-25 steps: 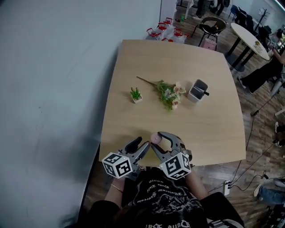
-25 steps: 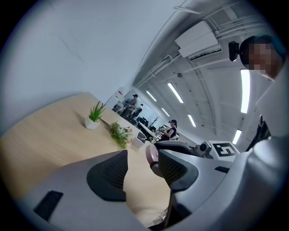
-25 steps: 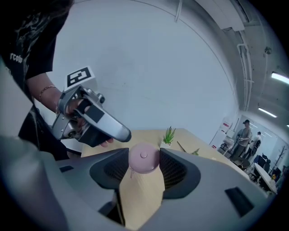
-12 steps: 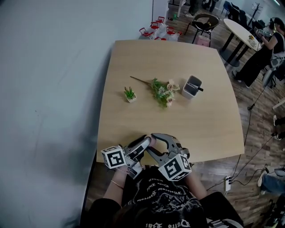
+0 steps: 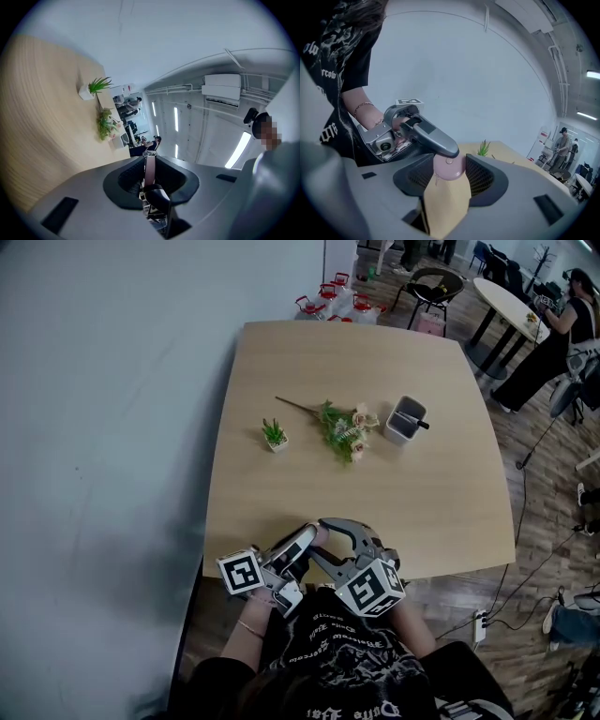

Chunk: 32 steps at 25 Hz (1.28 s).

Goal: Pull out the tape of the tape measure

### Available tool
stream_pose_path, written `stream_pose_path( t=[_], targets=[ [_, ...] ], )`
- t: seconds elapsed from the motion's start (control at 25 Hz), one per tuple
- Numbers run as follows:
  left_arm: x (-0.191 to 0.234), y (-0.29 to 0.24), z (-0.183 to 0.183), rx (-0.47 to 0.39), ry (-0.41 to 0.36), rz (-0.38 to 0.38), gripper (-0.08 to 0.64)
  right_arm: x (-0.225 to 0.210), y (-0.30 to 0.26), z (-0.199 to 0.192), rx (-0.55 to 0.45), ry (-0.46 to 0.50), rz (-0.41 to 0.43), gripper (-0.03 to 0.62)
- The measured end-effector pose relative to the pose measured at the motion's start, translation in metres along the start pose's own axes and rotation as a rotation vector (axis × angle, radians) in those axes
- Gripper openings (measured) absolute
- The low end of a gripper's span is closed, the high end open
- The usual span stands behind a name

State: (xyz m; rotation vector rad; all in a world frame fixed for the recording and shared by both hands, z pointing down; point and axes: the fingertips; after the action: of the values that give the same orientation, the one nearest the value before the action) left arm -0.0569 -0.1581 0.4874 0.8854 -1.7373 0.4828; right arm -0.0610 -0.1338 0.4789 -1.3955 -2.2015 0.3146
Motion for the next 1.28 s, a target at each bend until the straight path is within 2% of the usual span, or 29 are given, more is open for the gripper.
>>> stream_pose_path(
  t=[0.12, 0.36, 0.56, 0.76, 0.84, 0.96, 1.08, 1.28],
  targets=[
    [0.001, -0.001, 0.0, -0.014, 0.017, 0.014, 0.074, -0.001, 0.002, -0.001, -0.009, -0.026, -0.004, 0.23],
    [0.015, -0.001, 0.012, -0.137, 0.134, 0.066, 0.069, -0.01, 0.012, -0.009, 0.001, -0.062, -0.043, 0.232],
    [0.011, -0.005, 0.021, -0.21, 0.213, 0.017, 0.069, -0.013, 0.019, -0.021, 0.015, -0.105, -0.066, 0.211],
    [0.009, -0.015, 0.017, -0.191, 0.218, 0.002, 0.069, -0.019, 0.02, -0.022, -0.005, -0.136, -0.093, 0.146],
    [0.012, -0.017, 0.017, -0.203, 0.231, 0.005, 0.071, -0.022, 0.022, -0.022, -0.015, -0.149, -0.109, 0.084],
    [0.014, -0.021, 0.016, -0.206, 0.236, 0.015, 0.071, -0.023, 0.022, -0.028, -0.005, -0.163, -0.115, 0.033],
    [0.017, -0.021, 0.017, -0.215, 0.248, 0.022, 0.071, -0.023, 0.022, -0.03, -0.015, -0.211, -0.105, 0.021],
    [0.02, -0.017, 0.018, -0.231, 0.234, 0.04, 0.069, -0.024, 0.023, -0.034, -0.014, -0.235, -0.088, 0.017]
  ],
)
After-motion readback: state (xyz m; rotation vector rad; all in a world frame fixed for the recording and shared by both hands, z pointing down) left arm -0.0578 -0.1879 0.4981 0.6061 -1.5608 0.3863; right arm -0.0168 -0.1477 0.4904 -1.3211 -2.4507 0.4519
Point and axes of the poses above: the fingertips, and each gripper's own axes: y backward along the fingers, x to its left, z out of its top
